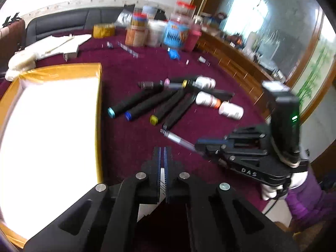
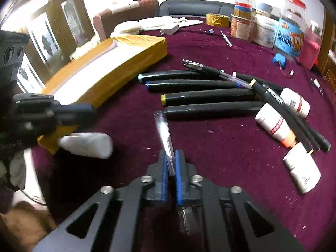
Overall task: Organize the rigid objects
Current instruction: 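Place the white bottle in the tray with the left gripper while the right gripper drops the clear pen there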
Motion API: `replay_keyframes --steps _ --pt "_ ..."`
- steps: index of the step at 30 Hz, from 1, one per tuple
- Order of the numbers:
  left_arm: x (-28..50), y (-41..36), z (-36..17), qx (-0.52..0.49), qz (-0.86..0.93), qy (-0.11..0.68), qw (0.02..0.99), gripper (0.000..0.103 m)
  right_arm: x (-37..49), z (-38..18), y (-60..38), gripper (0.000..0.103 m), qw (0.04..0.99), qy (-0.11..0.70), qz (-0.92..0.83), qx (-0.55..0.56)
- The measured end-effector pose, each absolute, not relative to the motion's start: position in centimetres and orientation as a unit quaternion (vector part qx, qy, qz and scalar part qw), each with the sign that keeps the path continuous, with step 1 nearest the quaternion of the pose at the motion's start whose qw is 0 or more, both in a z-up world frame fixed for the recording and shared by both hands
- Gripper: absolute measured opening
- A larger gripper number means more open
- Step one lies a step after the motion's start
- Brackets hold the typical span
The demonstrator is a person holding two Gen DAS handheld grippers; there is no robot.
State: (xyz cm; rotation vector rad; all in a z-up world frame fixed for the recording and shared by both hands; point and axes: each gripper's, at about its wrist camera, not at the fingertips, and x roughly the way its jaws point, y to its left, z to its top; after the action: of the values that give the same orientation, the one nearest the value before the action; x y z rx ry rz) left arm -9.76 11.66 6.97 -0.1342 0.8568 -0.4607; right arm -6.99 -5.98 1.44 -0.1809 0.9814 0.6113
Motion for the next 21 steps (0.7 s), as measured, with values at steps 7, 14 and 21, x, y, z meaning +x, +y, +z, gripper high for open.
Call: replay_keyframes --steps 7,14,21 --pt "-11.7 9.9 7.0 0.017 -0.231 0.412 0.881 0.031 -7.3 2.6 -4.9 0.0 0.829 0.463 0.303 -0.084" --pt "-11.7 7.7 3.9 0.138 -0.212 0.434 0.865 0.056 -7.3 2.3 -4.3 0.001 0.834 0.463 0.285 -0.089" --pt "-11.5 6.2 1.9 0.172 -0.227 0.452 0.845 0.029 -6.3 0.9 -4.4 0.019 0.826 0.488 0.262 -0.105"
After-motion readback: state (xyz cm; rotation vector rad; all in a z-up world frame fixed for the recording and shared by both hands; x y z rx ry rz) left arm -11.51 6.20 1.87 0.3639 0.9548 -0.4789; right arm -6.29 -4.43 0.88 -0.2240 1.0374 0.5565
